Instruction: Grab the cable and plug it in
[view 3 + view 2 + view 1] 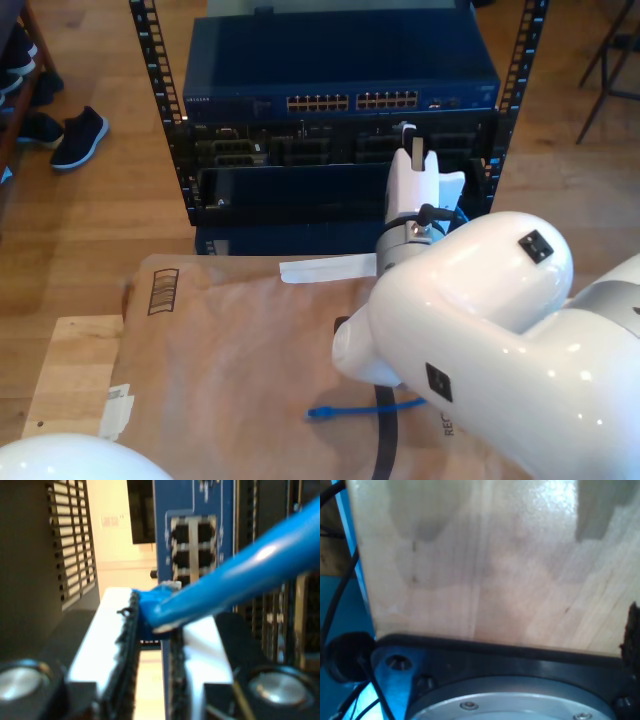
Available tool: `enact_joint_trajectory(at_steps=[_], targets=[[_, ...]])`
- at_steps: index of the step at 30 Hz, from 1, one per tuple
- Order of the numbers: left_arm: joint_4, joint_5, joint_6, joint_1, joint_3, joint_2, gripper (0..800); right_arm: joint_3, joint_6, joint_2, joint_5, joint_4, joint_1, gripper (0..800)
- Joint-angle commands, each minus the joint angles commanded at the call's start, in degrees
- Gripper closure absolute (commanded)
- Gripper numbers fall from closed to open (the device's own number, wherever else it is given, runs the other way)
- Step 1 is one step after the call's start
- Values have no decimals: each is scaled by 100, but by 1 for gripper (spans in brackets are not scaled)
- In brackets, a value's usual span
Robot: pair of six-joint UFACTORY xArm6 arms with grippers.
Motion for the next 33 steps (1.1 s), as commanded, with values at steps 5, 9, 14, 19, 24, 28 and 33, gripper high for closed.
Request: enact_joint_trajectory(at_steps=[5, 9, 14, 19, 24, 28, 33], targets=[[0, 0, 0, 0, 0, 0, 0, -264, 0, 141, 0, -211, -185, 800], [0, 0, 0, -9, 0, 0, 0, -378, 9, 246, 9, -229, -255, 800], [0, 0, 0, 0, 0, 0, 0, -378, 9, 299, 9, -440, -334, 800], [0, 0, 0, 0, 0, 0, 0, -484, 18, 378, 18, -607, -378, 800], [0, 0, 0, 0, 0, 0, 0, -571, 9, 448, 26, -730, -466, 800], [0, 0, 0, 0, 0, 0, 0, -615, 18, 501, 35, -756, -527, 800], [0, 0, 0, -9, 0, 0, 0, -712, 18, 580, 44, -818, -545, 800]])
